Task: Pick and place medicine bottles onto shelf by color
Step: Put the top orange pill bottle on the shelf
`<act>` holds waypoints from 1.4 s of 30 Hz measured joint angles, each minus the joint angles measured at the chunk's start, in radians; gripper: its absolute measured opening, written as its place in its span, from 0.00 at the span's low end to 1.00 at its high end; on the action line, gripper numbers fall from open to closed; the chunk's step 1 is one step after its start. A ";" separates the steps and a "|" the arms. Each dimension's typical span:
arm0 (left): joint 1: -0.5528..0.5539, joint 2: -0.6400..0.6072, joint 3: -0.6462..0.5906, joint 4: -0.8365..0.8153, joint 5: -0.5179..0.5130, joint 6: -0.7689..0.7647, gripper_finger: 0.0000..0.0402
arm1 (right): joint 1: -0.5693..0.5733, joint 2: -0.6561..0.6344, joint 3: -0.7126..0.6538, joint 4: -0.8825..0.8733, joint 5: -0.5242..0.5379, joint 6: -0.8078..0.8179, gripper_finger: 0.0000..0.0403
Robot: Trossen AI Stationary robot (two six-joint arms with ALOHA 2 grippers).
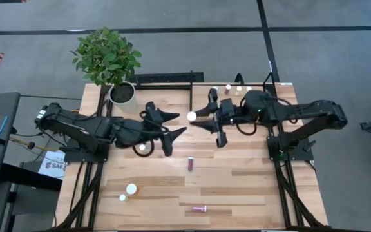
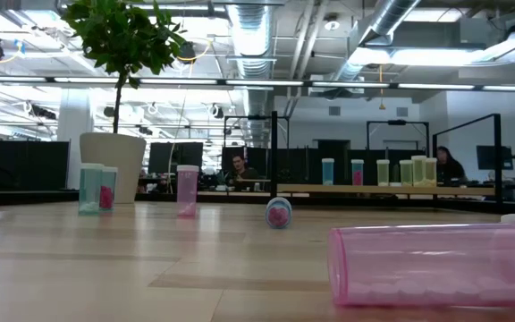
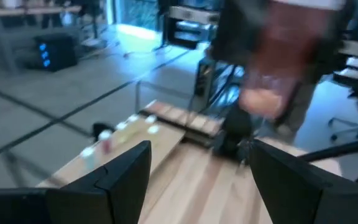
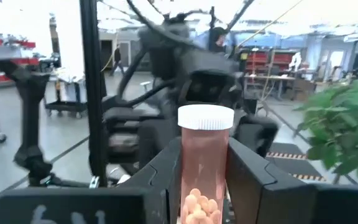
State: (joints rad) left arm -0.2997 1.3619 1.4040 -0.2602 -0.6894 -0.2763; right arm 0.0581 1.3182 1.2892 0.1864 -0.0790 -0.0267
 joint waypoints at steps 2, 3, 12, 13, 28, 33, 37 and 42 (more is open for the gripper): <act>0.002 0.013 -0.002 0.061 0.004 0.057 0.63 | -0.020 -0.014 0.000 0.004 0.001 0.001 0.29; 0.007 0.023 0.000 0.118 0.002 0.090 0.63 | -0.030 -0.015 0.002 0.011 0.001 0.001 0.29; 0.070 0.063 0.000 0.308 -0.045 0.242 0.63 | -0.092 -0.030 0.000 0.024 0.002 0.050 0.29; 0.076 0.065 0.000 0.309 -0.049 0.243 0.63 | -0.098 -0.029 0.000 0.023 0.001 0.054 0.29; 0.159 0.097 -0.001 0.403 0.157 0.247 0.63 | -0.125 -0.029 0.000 -0.004 -0.027 0.053 0.29; 0.161 0.097 -0.001 0.402 0.162 0.260 0.60 | -0.125 -0.028 0.000 -0.004 -0.028 0.054 0.29; 0.161 0.097 -0.001 0.402 0.163 0.260 0.48 | -0.125 -0.028 0.000 -0.004 -0.028 0.054 0.29; 0.161 0.097 -0.001 0.401 0.195 0.265 0.28 | -0.125 -0.029 0.000 -0.006 -0.031 0.054 0.29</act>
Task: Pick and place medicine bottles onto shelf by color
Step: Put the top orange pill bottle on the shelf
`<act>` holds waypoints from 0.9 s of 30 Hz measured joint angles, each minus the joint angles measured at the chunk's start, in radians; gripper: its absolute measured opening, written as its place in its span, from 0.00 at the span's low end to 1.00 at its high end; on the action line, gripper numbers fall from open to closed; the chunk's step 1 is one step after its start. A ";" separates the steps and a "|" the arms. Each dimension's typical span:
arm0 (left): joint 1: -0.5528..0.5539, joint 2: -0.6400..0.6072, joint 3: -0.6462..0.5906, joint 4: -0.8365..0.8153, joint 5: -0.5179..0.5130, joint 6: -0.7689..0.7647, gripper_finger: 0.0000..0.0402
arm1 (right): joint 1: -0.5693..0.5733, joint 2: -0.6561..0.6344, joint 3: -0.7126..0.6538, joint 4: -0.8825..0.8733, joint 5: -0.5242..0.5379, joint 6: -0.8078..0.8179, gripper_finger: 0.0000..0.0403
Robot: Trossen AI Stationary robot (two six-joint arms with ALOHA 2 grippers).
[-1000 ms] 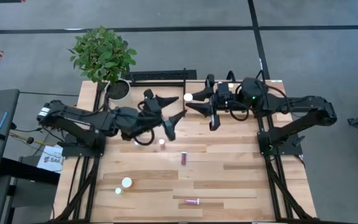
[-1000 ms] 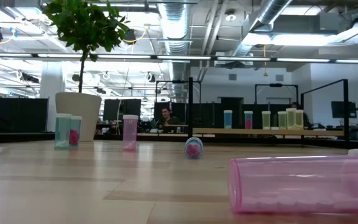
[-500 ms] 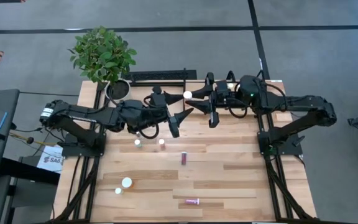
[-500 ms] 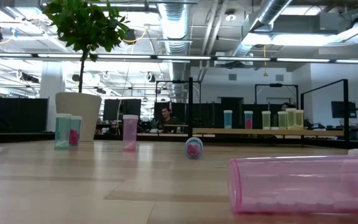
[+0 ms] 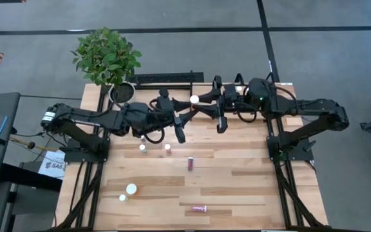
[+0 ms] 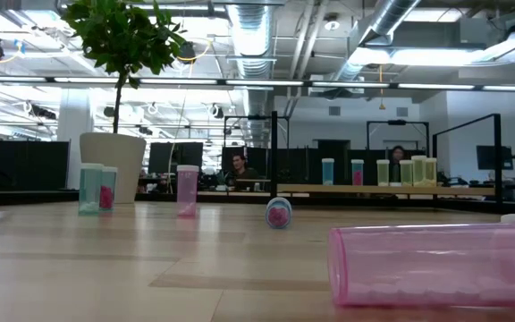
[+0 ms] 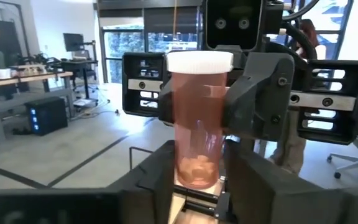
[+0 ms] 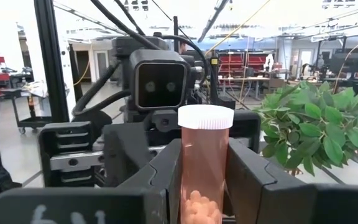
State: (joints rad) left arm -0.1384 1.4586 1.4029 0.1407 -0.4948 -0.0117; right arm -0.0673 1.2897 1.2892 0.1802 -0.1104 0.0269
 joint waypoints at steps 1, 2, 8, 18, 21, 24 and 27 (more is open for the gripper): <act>0.002 0.000 0.000 0.000 0.011 0.000 0.24 | 0.000 0.000 0.000 0.000 0.000 -0.001 0.29; 0.002 -0.001 0.000 0.000 0.015 -0.001 0.21 | 0.000 0.000 0.000 0.000 -0.001 -0.001 0.29; 0.001 -0.001 0.000 -0.006 0.019 -0.016 0.14 | 0.000 -0.003 0.002 -0.034 -0.005 0.014 0.30; 0.001 -0.001 0.000 -0.072 0.027 -0.096 0.21 | -0.008 -0.112 0.044 -0.439 0.006 0.055 0.55; 0.007 -0.002 0.001 -0.144 0.057 -0.158 0.21 | -0.008 -0.140 0.117 -0.656 0.008 0.087 0.60; 0.031 -0.002 0.001 -0.232 0.124 -0.234 0.21 | -0.008 -0.148 0.181 -0.826 0.007 0.162 0.61; 0.077 -0.002 0.001 -0.345 0.267 -0.348 0.21 | -0.007 -0.139 0.208 -0.948 0.007 0.225 0.59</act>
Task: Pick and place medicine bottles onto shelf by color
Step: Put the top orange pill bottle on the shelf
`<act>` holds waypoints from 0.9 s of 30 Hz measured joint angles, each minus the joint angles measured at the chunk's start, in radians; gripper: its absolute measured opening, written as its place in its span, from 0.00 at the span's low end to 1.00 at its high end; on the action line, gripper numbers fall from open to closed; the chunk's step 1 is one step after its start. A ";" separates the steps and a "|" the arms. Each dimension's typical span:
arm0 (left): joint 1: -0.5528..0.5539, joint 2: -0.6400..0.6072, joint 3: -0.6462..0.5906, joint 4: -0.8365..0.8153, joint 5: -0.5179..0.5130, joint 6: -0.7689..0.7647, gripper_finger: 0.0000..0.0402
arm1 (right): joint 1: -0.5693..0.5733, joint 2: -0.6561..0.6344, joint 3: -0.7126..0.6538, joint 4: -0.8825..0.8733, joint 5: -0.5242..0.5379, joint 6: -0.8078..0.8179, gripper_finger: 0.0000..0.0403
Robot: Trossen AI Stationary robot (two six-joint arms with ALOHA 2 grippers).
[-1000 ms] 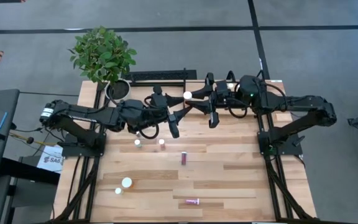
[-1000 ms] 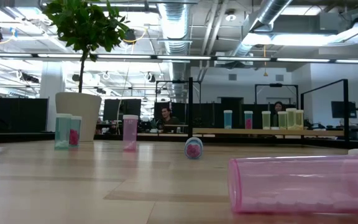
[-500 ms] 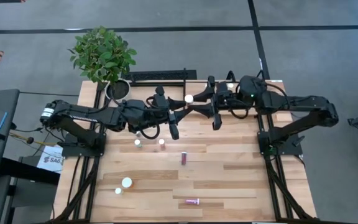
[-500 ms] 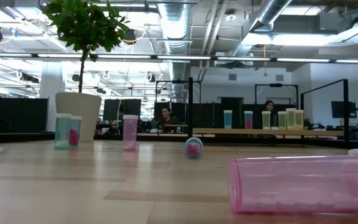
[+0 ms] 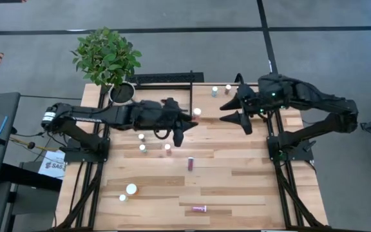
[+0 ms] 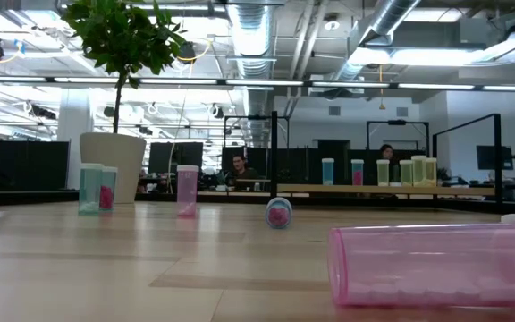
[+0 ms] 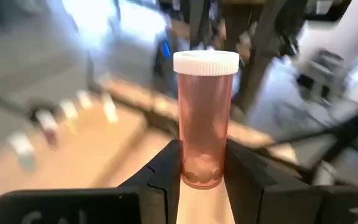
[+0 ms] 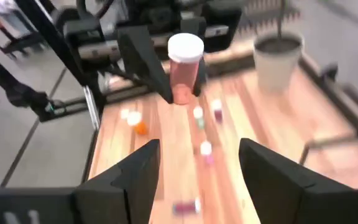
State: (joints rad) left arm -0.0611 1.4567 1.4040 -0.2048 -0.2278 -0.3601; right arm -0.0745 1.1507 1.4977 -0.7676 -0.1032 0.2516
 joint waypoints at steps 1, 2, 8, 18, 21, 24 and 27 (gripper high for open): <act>0.017 0.000 0.000 -0.038 0.070 -0.047 0.21 | 0.001 0.003 0.001 -0.018 0.000 0.022 0.58; 0.034 0.001 0.000 -0.073 0.147 -0.093 0.21 | 0.001 0.005 0.001 -0.044 0.000 0.044 0.58; 0.067 0.068 0.001 -0.132 0.535 -0.199 0.21 | 0.040 0.076 0.001 -0.128 -0.009 0.196 0.56; 0.006 0.145 0.000 -0.135 0.657 -0.151 0.21 | 0.190 0.204 0.001 -0.096 -0.035 0.327 0.57; 0.004 0.137 -0.001 -0.133 0.638 -0.135 0.21 | 0.218 0.225 0.001 -0.052 -0.035 0.346 0.57; 0.005 0.135 0.000 -0.134 0.638 -0.134 0.21 | 0.235 0.234 0.000 -0.008 -0.041 0.354 0.57; 0.002 0.135 0.000 -0.136 0.633 -0.133 0.21 | 0.237 0.241 0.003 0.055 -0.063 0.360 0.57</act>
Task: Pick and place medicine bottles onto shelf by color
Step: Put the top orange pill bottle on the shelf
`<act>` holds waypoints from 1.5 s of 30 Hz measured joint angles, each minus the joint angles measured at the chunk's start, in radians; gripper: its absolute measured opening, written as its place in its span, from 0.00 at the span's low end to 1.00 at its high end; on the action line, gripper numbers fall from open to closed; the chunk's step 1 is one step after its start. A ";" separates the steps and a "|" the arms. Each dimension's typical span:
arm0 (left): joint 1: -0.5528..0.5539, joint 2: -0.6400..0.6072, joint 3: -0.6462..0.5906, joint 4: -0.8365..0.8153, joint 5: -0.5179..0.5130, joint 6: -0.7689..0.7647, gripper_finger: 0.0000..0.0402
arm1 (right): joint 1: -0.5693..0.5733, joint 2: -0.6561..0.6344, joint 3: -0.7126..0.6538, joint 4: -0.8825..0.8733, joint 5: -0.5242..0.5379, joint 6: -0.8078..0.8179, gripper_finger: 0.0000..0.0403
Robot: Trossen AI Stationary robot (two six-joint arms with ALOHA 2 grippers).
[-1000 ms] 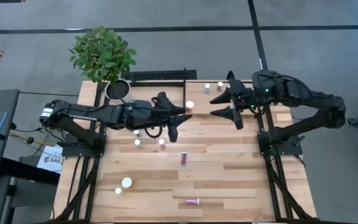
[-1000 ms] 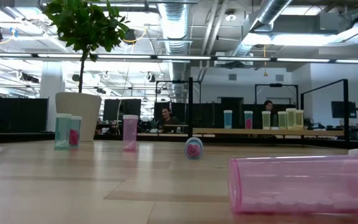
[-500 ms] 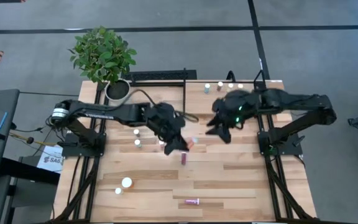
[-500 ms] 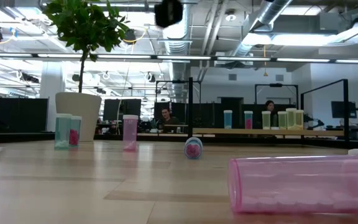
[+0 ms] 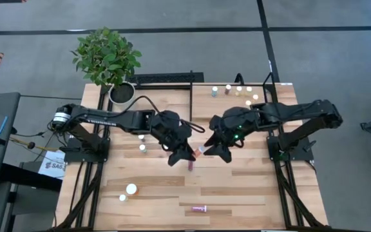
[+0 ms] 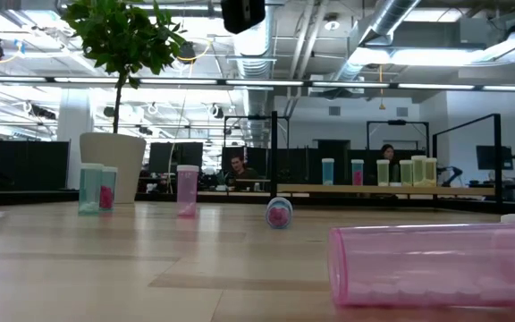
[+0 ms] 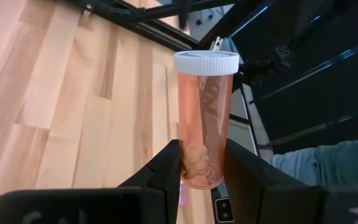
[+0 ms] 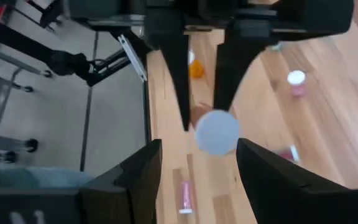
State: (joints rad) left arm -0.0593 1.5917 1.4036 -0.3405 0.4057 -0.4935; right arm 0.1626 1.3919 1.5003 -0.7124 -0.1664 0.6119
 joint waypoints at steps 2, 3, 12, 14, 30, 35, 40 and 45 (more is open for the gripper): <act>-0.001 0.000 0.000 0.011 0.000 0.009 0.21 | -0.001 0.006 -0.002 0.024 -0.016 0.002 0.57; -0.002 0.000 0.000 0.014 0.001 0.011 0.21 | -0.001 0.012 -0.001 0.047 -0.016 0.002 0.57; -0.003 0.001 -0.002 0.019 0.002 0.038 0.21 | -0.015 0.032 0.000 0.071 -0.023 -0.007 0.57; -0.004 0.002 -0.003 0.022 0.000 0.046 0.21 | -0.015 0.035 0.000 0.073 -0.023 -0.015 0.57; -0.020 -0.004 0.001 0.033 -0.001 0.065 0.21 | -0.081 0.021 -0.002 0.053 -0.013 -0.011 0.57; -0.015 -0.004 0.001 0.029 0.001 0.069 0.21 | -0.078 0.022 -0.003 0.059 -0.014 -0.014 0.57; 0.000 -0.004 0.001 0.023 0.015 0.071 0.21 | -0.060 0.022 -0.003 0.071 -0.020 -0.014 0.57; 0.009 -0.004 0.001 0.031 0.025 0.071 0.21 | -0.054 0.022 -0.003 0.078 -0.021 -0.010 0.57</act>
State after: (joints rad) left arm -0.0502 1.5879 1.4044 -0.3092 0.4306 -0.4225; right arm 0.1091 1.4143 1.4972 -0.6339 -0.1875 0.6014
